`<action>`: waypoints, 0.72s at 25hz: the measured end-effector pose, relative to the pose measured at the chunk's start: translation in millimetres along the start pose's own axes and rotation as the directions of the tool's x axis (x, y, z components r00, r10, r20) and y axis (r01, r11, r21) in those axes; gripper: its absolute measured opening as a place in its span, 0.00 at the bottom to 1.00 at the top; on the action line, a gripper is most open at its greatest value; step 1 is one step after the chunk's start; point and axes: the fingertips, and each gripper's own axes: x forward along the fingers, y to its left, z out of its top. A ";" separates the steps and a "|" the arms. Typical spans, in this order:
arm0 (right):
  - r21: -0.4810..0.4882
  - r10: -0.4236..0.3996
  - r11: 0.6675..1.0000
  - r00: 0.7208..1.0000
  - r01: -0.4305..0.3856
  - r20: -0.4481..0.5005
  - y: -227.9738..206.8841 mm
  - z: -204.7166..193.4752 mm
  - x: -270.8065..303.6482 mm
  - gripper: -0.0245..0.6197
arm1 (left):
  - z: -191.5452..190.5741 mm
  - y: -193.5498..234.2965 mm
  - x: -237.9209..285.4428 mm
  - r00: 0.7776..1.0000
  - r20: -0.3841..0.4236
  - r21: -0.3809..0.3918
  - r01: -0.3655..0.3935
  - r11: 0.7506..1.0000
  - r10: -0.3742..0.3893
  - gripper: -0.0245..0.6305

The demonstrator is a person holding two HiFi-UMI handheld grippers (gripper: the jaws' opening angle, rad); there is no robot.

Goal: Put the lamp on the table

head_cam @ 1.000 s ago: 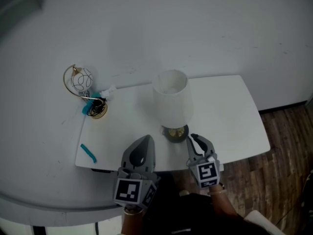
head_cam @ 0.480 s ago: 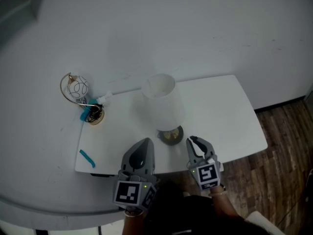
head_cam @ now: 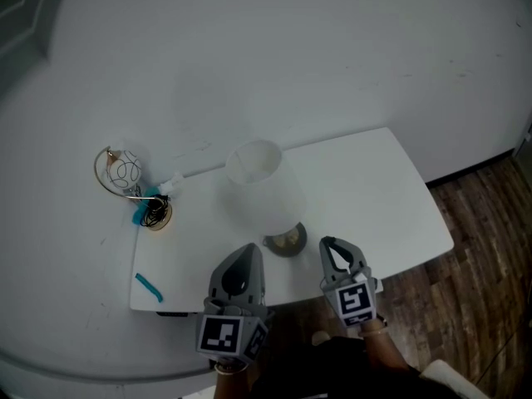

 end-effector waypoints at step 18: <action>-0.047 0.002 0.999 1.000 -0.003 -0.025 17.8 5.7 -38.3 0.03 | 0.9 -17.6 -27.8 0.999 -0.013 -0.007 0.030 1.000 -0.030 0.04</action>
